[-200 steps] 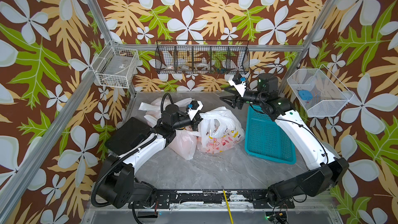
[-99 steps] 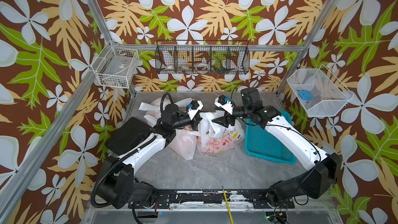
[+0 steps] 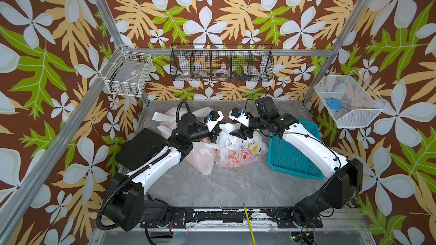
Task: Place the oranges into plastic bags & tie knots
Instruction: Tie the plastic bag at the center of the board.
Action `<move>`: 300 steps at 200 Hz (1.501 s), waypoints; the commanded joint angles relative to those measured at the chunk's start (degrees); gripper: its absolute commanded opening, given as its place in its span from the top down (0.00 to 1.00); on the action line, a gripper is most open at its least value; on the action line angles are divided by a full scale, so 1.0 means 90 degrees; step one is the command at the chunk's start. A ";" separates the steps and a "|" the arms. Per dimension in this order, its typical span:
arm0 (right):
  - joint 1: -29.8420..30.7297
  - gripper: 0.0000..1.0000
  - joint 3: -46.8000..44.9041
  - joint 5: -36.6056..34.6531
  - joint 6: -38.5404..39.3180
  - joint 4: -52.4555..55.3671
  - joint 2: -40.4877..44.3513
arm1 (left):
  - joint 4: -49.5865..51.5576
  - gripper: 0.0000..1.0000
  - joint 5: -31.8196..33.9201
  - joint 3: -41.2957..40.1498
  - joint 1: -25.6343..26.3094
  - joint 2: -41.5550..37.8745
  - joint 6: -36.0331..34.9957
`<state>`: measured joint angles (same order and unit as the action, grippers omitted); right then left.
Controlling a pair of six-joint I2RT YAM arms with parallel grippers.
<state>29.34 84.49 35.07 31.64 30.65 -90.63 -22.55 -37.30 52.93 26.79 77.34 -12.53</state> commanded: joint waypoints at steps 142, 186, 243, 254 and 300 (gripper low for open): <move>0.0137 1.00 -0.0954 -0.2077 -0.0955 -0.2121 0.0818 | 0.0244 1.00 0.0824 -0.0240 0.0363 -0.0741 0.0840; 0.0171 1.00 -0.2450 -0.1602 -0.2859 -0.5009 0.1046 | -0.0149 1.00 0.1013 -0.0319 0.0756 -0.0583 0.1404; 0.0188 1.00 -0.3752 -0.1416 -0.5349 -0.8449 0.0827 | -0.1177 1.00 0.1480 -0.0581 0.1239 -0.0314 0.2328; 0.0192 1.00 -0.3993 -0.1395 -0.5810 -0.9078 0.0774 | -0.1465 1.00 0.1538 -0.0631 0.1301 -0.0253 0.2485; 0.0197 1.00 -0.4581 -0.1595 -0.6909 -1.0354 0.0687 | -0.2088 1.00 0.1712 -0.0817 0.1476 -0.0094 0.2682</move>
<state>31.16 44.71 24.49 -21.50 -50.13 -83.61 -36.27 -18.37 45.87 39.20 75.99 9.52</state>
